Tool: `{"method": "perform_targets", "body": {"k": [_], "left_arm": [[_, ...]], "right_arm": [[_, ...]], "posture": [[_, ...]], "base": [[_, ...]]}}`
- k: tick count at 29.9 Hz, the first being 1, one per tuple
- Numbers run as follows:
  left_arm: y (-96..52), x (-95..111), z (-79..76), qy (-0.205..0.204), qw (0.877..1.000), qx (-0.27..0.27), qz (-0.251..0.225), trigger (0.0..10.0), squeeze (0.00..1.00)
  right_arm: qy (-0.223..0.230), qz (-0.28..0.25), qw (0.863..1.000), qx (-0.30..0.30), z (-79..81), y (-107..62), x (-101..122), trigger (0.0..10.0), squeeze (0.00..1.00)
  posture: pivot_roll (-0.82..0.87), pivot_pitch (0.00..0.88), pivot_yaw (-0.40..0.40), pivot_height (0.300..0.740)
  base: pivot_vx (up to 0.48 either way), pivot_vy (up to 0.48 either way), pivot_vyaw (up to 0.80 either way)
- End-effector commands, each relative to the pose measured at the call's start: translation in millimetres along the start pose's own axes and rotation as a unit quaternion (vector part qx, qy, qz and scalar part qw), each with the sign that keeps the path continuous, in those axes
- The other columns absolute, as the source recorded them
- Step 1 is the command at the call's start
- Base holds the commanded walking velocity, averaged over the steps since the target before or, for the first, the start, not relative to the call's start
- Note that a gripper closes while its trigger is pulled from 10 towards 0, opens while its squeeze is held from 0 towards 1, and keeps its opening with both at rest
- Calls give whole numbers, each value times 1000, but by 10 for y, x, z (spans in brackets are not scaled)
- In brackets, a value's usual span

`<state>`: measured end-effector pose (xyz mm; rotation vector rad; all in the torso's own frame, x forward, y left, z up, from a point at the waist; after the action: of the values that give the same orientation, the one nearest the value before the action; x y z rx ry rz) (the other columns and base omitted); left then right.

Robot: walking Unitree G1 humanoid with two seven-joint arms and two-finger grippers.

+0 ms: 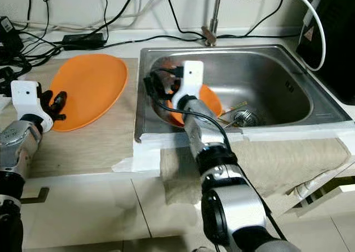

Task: Kitchen organization

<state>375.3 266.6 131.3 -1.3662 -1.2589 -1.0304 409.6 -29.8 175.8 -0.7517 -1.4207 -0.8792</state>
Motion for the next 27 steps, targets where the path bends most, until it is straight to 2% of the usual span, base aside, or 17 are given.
{"method": "perform_targets", "body": {"k": [1, 6, 11, 15, 20, 23, 27], "left_arm": [[-80, -456, -28, -7, 996, -2, 84, 10000, 0], [-76, -453, -37, -7, 997, -3, 83, 10000, 0], [-88, -447, -37, -9, 997, -1, 78, 10000, 0], [-94, -449, -36, -10, 997, 0, 77, 10000, 0], [-99, -445, -55, -13, 997, -4, 76, 10000, 0], [-101, -435, -55, -14, 997, -4, 74, 10000, 0], [-104, -415, -58, -15, 997, -6, 70, 10000, 0]], "right_arm": [[7, 2, 999, 32, 131, 70, 56, 10000, 0], [12, 1, 999, 45, 185, 106, 97, 10000, 0], [26, -8, 994, 105, 440, 192, 212, 10000, 0], [30, 11, 993, 117, 525, 191, 117, 10000, 0], [74, 37, 988, 127, 612, 194, 15, 10000, 0], [102, 58, 987, 114, 609, 184, -77, 10000, 0], [93, 66, 987, 117, 657, 176, -128, 10000, 0]], "posture": [[56, 0, -11, 740], [59, 0, -12, 740], [81, 0, -29, 740], [85, 0, -35, 740], [86, 0, -37, 740], [91, 0, -41, 740], [96, 0, -43, 740]], "base": [[0, 0, 0], [0, 0, 0], [0, 0, 0], [0, 0, 0], [0, 0, 0], [0, 0, 0], [0, 0, 0]]}}
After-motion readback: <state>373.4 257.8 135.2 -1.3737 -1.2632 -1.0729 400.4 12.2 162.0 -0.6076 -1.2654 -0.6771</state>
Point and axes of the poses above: a point about 5 cm out from each wrist's last joint towards the gripper, its own y axis pointing out of the wrist towards the gripper, its own x axis along the axis of the wrist's last joint, z = x × y, the point moved 3 cm from there along y, pointing out of the wrist towards the gripper, and after that the axes turned 13 degrees about -y, right-handed, at the moved point
